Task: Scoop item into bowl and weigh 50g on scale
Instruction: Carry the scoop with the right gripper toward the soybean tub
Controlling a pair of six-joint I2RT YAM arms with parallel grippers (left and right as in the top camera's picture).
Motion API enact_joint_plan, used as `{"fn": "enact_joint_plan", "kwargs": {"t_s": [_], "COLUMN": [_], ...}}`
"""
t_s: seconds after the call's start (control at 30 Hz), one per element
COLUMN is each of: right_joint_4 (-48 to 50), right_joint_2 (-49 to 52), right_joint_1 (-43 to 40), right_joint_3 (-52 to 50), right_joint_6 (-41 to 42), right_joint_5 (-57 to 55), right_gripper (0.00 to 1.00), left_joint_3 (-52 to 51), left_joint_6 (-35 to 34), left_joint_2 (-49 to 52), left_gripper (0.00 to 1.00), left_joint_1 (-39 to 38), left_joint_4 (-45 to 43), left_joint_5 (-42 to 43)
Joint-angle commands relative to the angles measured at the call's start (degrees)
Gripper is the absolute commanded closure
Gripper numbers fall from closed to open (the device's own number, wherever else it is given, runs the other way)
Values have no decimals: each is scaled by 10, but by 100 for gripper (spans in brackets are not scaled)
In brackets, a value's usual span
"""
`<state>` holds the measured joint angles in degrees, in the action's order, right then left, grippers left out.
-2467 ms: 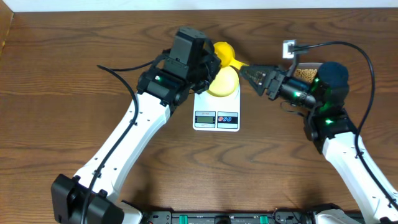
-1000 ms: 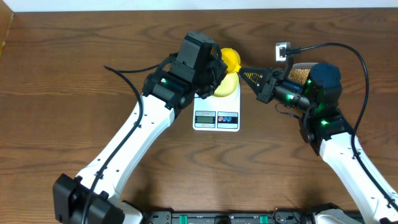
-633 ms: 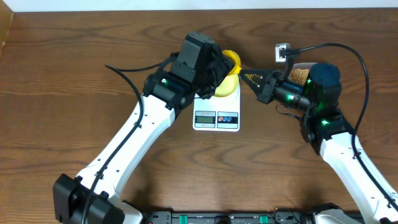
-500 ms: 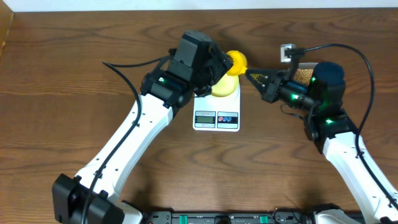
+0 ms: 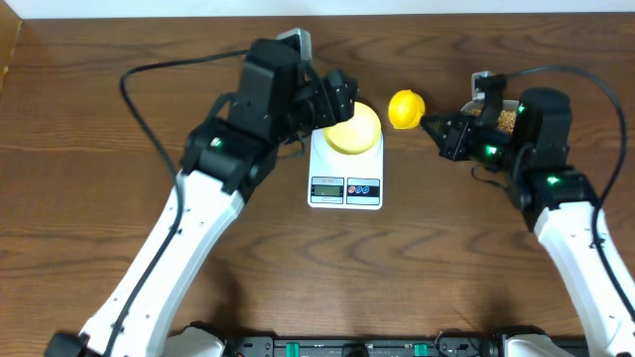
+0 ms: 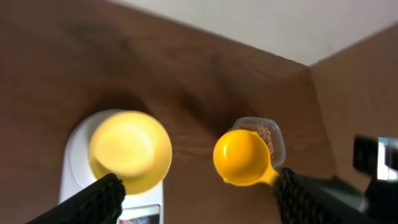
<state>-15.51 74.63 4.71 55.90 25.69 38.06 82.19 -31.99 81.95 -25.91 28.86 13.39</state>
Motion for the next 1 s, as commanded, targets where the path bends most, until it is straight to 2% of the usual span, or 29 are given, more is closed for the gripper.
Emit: {"fn": "enact_joint_plan", "kwargs": {"t_s": [0.0,0.2,0.37,0.7,0.97], "right_joint_4": [-63,-210,-296,-374,-383], "right_joint_2": [-1,-1,-1,1,1], "right_joint_1": [-2,-2,-2,-1,-1], "right_joint_3": [73,175,208,201,200], "right_joint_6": [-80,-152,-240,-357,-342], "right_joint_5": [-63,-147,-198,-153,-155], "right_gripper": [99,99,99,99,99], "left_joint_3": [7,72,94,68,64], "left_joint_6": [75,128,170,170,173], "left_joint_2": [-21,-24,-23,7,55], "left_gripper": [18,18,16,15,18], "left_joint_1": [3,3,3,3,-4], "left_joint_4": [9,72,134,218,253], "left_joint_5": [-8,-10,-10,-10,-10]}}
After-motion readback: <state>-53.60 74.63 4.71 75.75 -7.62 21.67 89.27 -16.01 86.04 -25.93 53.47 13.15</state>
